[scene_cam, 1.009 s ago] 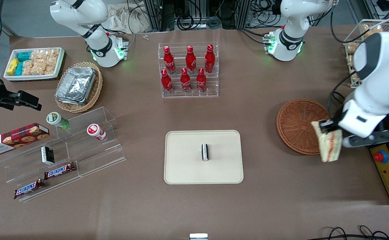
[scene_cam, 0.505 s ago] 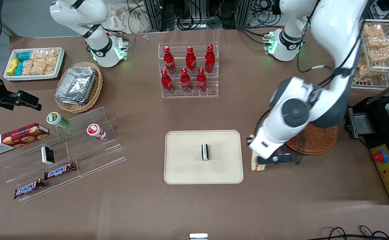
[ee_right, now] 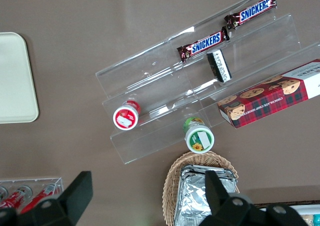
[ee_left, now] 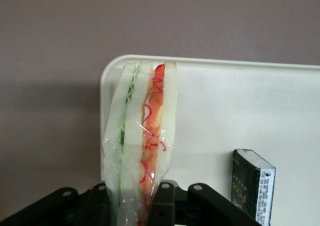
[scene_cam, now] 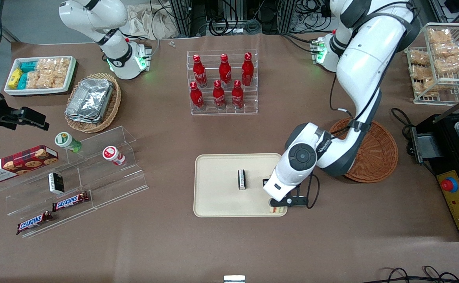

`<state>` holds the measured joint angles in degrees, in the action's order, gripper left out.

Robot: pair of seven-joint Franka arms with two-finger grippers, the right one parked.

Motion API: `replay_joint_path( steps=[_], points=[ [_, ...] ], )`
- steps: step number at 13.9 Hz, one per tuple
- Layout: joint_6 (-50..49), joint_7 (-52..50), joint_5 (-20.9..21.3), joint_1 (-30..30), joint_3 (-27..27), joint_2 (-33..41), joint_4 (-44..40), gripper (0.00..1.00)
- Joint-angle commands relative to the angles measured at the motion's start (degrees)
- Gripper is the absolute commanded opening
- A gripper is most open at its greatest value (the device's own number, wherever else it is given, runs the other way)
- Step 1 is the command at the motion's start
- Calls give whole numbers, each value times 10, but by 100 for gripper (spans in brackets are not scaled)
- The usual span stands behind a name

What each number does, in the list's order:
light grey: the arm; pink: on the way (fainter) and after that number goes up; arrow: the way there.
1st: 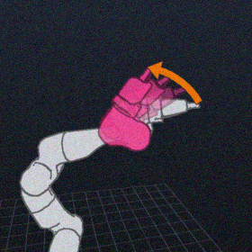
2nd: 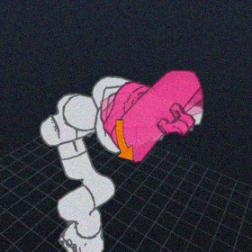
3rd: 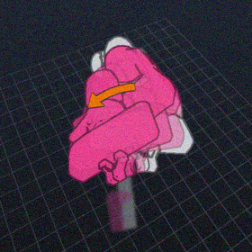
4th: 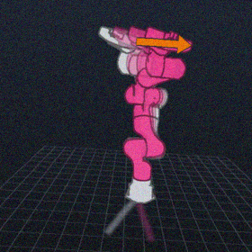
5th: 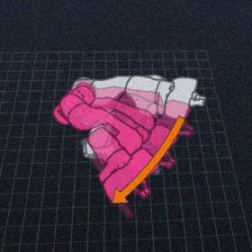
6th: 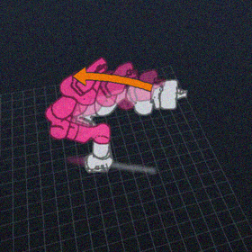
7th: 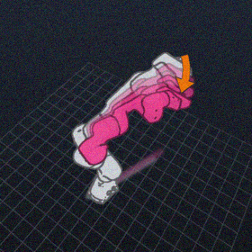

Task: Place sandwich from basket to tray
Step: 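Carry the sandwich over the white tray beside the black item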

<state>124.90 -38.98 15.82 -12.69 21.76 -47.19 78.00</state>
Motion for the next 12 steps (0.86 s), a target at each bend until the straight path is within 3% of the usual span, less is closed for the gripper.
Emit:
replay_joint_path(
  steps=[1,6,7,8,9,12],
  points=[
    [-1,-20,13,-20,-8,-14,-22,0],
    [-6,-32,15,-24,-11,-16,-5,0],
    [-6,-41,15,-24,-11,-16,-4,7],
    [-6,-52,15,-24,-11,-17,-4,20],
    [-7,-56,15,-24,-11,-17,-3,41],
    [-10,-57,14,-21,-11,-12,-5,86]
  ],
)
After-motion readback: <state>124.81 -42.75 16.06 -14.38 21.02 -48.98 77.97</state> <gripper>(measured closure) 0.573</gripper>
